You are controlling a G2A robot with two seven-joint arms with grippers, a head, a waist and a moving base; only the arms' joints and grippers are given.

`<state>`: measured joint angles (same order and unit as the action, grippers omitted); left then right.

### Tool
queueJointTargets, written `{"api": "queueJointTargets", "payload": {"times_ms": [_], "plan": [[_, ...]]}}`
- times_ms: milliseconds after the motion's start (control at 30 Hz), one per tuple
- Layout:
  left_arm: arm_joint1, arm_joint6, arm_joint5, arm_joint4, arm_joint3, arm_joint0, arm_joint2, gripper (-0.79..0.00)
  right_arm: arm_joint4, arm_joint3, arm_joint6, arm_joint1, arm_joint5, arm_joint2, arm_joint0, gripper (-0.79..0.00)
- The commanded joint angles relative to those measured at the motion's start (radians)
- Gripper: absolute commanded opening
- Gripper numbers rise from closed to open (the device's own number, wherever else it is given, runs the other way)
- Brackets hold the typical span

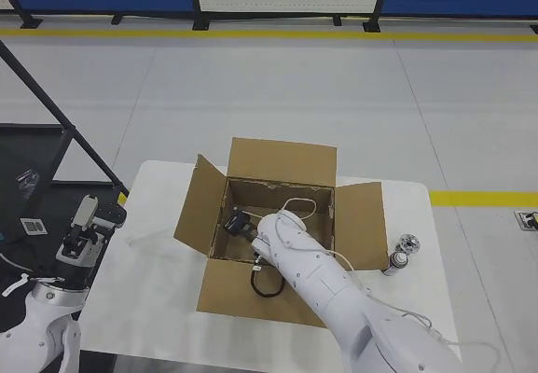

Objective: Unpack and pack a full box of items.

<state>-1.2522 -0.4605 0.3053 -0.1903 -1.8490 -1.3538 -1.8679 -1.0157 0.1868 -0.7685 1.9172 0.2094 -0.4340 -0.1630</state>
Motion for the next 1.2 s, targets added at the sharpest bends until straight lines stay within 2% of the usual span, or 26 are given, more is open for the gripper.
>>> {"api": "queueJointTargets", "payload": {"times_ms": [0, 200, 467, 767, 867, 933, 967, 1167], "plan": [[0.0, 0.0, 0.0, 0.0, 0.0, 0.0, 0.0, 0.0, 0.003, -0.009, -0.004, 0.002, 0.001, -0.003, 0.0, -0.456], [0.0, 0.0, 0.0, 0.0, 0.0, 0.0, 0.0, 0.0, 0.015, -0.029, -0.022, 0.005, 0.013, -0.015, -0.002, -0.425], [0.0, 0.0, 0.0, 0.0, 0.0, 0.0, 0.0, 0.0, 0.026, -0.038, -0.034, 0.006, 0.034, -0.028, -0.012, -0.431], [0.0, 0.0, 0.0, 0.0, 0.0, 0.0, 0.0, 0.0, 0.017, -0.038, -0.019, 0.007, -0.025, -0.034, -0.025, -0.474], [0.0, 0.0, 0.0, 0.0, 0.0, 0.0, 0.0, 0.0, 0.016, -0.04, -0.014, 0.008, -0.048, -0.038, -0.029, -0.591], [0.0, 0.0, 0.0, 0.0, 0.0, 0.0, 0.0, 0.0, 0.018, -0.041, -0.006, 0.007, -0.063, -0.042, -0.029, -0.745], [0.0, 0.0, 0.0, 0.0, 0.0, 0.0, 0.0, 0.0, 0.018, -0.042, -0.001, 0.007, -0.072, -0.043, -0.028, -0.785], [0.0, 0.0, 0.0, 0.0, 0.0, 0.0, 0.0, 0.0, 0.016, -0.04, 0.013, 0.003, -0.1, -0.052, -0.012, -0.785]]}}
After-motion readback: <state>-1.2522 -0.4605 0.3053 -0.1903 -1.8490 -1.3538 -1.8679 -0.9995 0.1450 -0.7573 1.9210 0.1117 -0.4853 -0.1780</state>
